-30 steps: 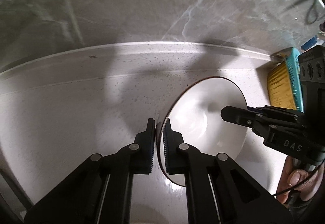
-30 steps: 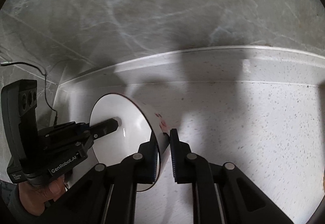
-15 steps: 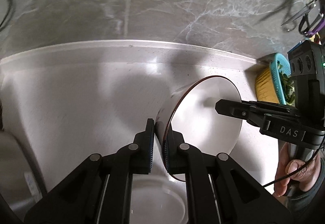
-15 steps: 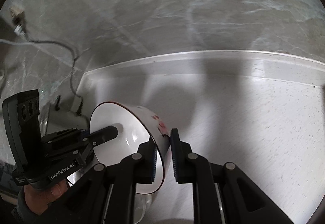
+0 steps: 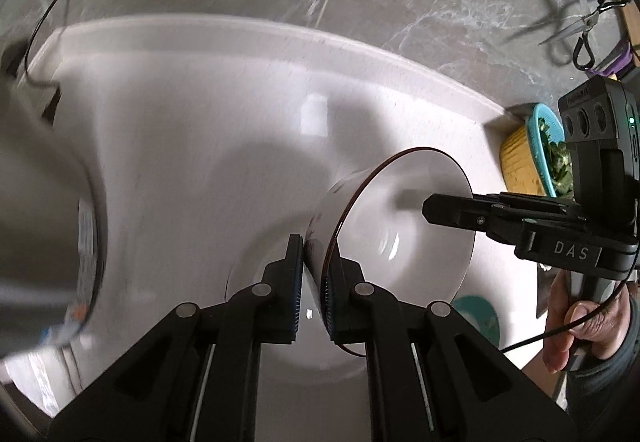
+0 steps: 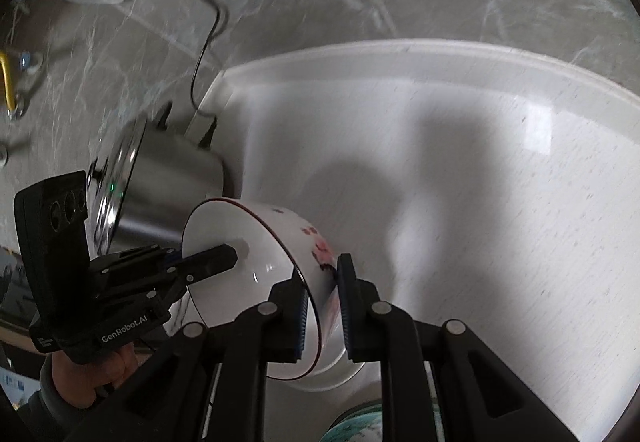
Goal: Organize plates and bowls
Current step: 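Lift the red-patterned bowl with both grippers and carry it over the nested white bowls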
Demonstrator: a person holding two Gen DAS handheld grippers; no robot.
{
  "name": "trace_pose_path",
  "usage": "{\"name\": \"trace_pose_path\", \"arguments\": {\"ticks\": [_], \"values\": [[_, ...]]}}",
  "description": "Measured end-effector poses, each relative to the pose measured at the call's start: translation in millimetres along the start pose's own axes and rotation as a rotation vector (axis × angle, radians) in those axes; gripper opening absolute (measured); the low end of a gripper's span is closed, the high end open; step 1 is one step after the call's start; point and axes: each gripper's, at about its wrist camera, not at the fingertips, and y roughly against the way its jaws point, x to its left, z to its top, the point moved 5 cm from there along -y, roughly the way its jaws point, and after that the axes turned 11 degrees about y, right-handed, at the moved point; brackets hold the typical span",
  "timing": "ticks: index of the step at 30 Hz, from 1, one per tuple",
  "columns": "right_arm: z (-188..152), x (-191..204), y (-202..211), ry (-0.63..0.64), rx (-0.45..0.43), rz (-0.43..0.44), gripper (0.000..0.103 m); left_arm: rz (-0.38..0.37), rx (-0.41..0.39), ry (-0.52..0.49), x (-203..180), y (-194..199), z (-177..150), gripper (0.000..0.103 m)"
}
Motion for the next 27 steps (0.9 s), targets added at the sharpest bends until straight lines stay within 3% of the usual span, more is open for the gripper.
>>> {"name": "trace_pose_path", "arguments": {"ticks": [7, 14, 27], "values": [[-21.9, 12.0, -24.2, 0.005, 0.067, 0.013, 0.017, 0.005, 0.036, 0.067, 33.1, -1.2, -46.6, 0.008], [-31.0, 13.2, -42.5, 0.019, 0.101, -0.023, 0.017, 0.018, 0.059, 0.092, 50.5, -14.7, -72.6, 0.008], [-26.4, 18.0, -60.5, 0.121, 0.115, -0.158, 0.016, 0.037, 0.069, 0.092, 54.6, -40.7, -59.7, 0.008]]}}
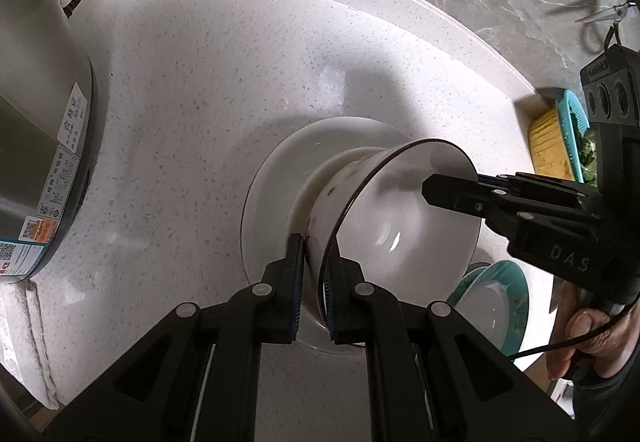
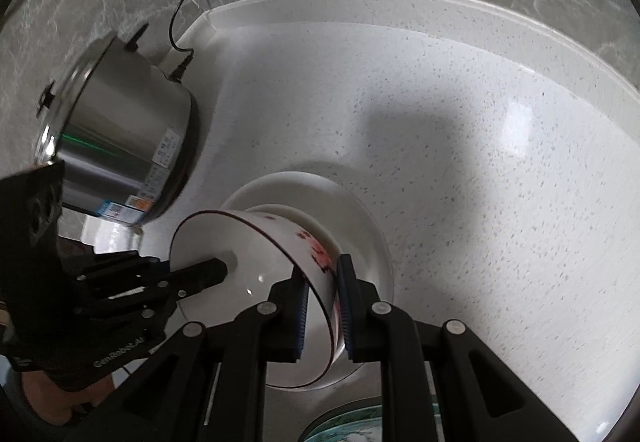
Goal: Organize plates and bowls
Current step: 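Lift the red-patterned bowl with both grippers and carry it over the nested white bowls, then lower the red-patterned bowl into the white bowls and open both grippers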
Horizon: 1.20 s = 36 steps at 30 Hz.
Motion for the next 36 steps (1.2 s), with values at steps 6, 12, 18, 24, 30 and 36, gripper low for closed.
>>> {"name": "trace_pose_path", "arguments": {"ticks": [6, 12, 18, 24, 30, 36], "values": [[4.4, 8.3, -3.4, 0.105, 0.003, -0.12, 0.013, 0.021, -0.023, -0.01, -11.1, -9.7, 14.6, 0.008], [6.4, 7.9, -7.0, 0.144, 0.007, -0.169, 0.017, 0.004, -0.071, -0.01, -12.2, -8.4, 17.2, 0.01], [13.0, -7.5, -6.9, 0.035, 0.029, -0.05, 0.022, -0.049, -0.106, 0.04, -7.3, -6.8, 17.8, 0.013], [15.6, -11.5, -13.6, 0.027, 0.11, -0.01, 0.022, -0.077, -0.137, 0.089, -5.8, -3.5, 12.7, 0.016], [14.7, -3.6, -23.7, 0.054, 0.133, -0.022, 0.022, -0.12, -0.186, 0.134, 1.0, 5.2, 8.2, 0.019], [11.9, -0.6, -28.9, 0.08, 0.151, -0.061, 0.021, -0.119, -0.271, 0.166, 13.6, 21.2, 8.2, 0.059]]}}
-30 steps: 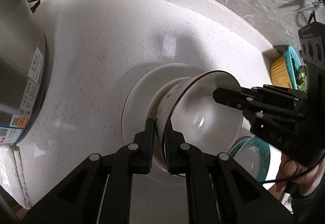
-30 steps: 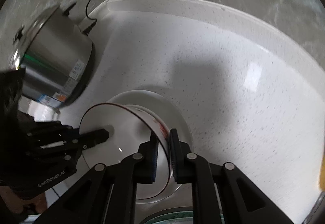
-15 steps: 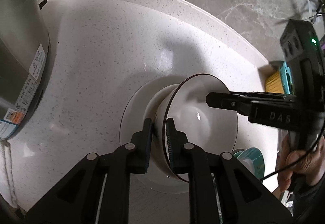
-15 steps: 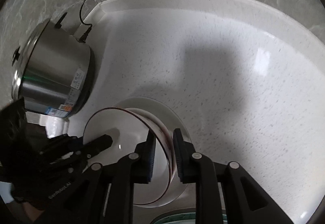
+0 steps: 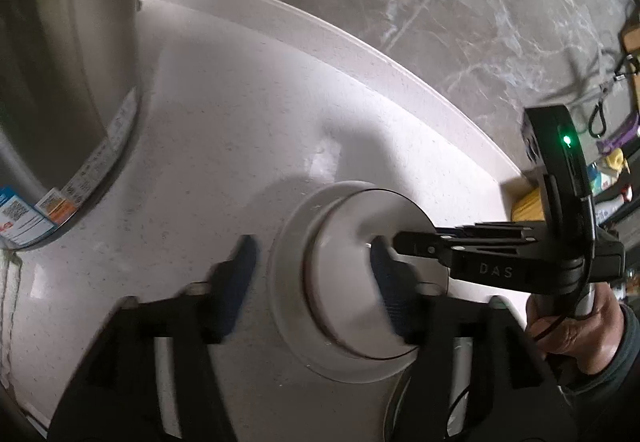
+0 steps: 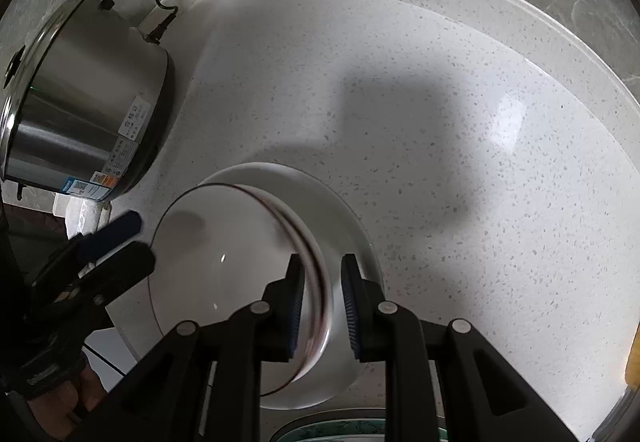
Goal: Organize plates and bowls
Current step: 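Lower the red-patterned bowl into the white bowls and open both grippers, then close both grippers on the rim of the nested bowl stack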
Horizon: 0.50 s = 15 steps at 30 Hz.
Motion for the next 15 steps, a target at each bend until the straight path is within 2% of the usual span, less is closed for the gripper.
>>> {"name": "trace_pose_path", "arguments": {"ticks": [5, 7, 9, 11, 12, 13, 15], "values": [[-3.2, 2.3, -3.6, -0.003, 0.002, -0.005, 0.021, 0.005, -0.004, 0.011, 12.1, 6.8, 1.9, 0.059], [-4.9, -1.3, 5.2, -0.027, -0.03, 0.026, 0.021, 0.009, 0.0, 0.006, 19.0, 12.3, 0.5, 0.059], [-6.7, -4.5, 22.2, -0.047, -0.099, 0.082, 0.024, -0.01, 0.011, 0.02, 25.8, 19.3, -3.8, 0.059], [-10.1, -12.9, 39.4, -0.075, -0.174, 0.123, 0.044, -0.037, 0.048, 0.043, 35.8, 23.4, -9.5, 0.059], [-13.0, -20.3, 46.8, -0.092, -0.209, 0.13, 0.057, -0.045, 0.066, 0.053, 39.9, 23.2, -12.3, 0.059], [-15.9, -26.8, 50.7, -0.102, -0.23, 0.122, 0.063, -0.053, 0.083, 0.072, 46.6, 23.3, -14.8, 0.059], [-23.7, -41.4, 51.4, -0.13, -0.243, 0.114, 0.065, -0.052, 0.096, 0.072, 54.4, 21.5, -17.3, 0.059]]}}
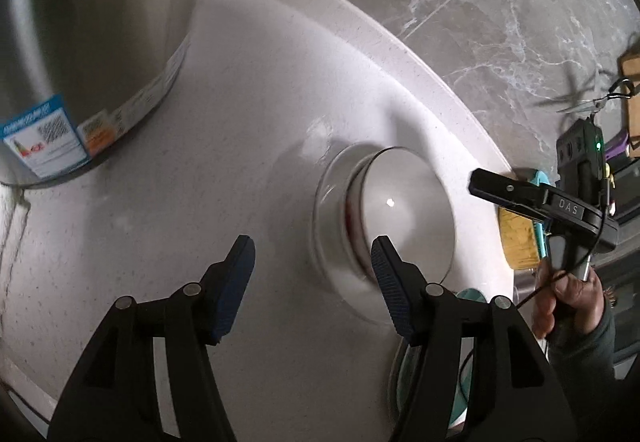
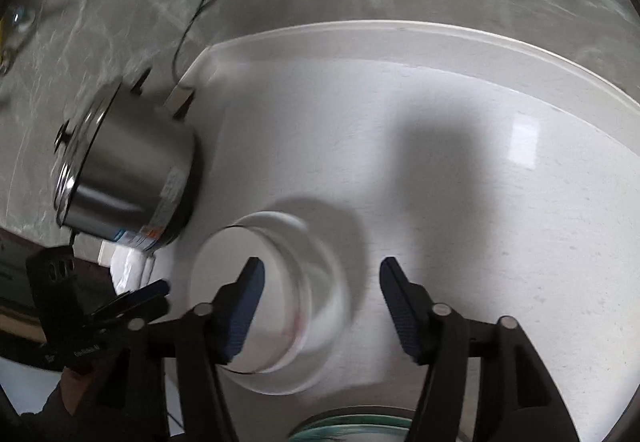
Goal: Organize plates and bowls
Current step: 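Close both grippers on the rim of the nested bowl stack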
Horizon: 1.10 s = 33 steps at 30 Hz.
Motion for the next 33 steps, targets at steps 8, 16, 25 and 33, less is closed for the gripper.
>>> {"name": "trace_pose_path", "arguments": {"ticks": [8, 16, 25, 33], "values": [[-27.2, -5.4, -22.5, 0.004, 0.087, 0.009, 0.065, 0.027, 0.065, -0.013, 16.0, -20.5, -4.5, 0.066], [-26.6, -7.2, -39.8, 0.035, 0.141, -0.043, 0.061, 0.098, 0.08, -0.04, 18.7, -44.8, -1.7, 0.066], [-36.4, -7.1, -59.8, 0.044, 0.188, -0.011, 0.055, 0.121, 0.097, -0.063, 13.3, -66.2, -1.5, 0.066], [-34.7, -3.0, -69.6, 0.082, 0.18, 0.012, 0.045, 0.112, 0.097, -0.127, 2.9, -84.2, 2.6, 0.046]]}}
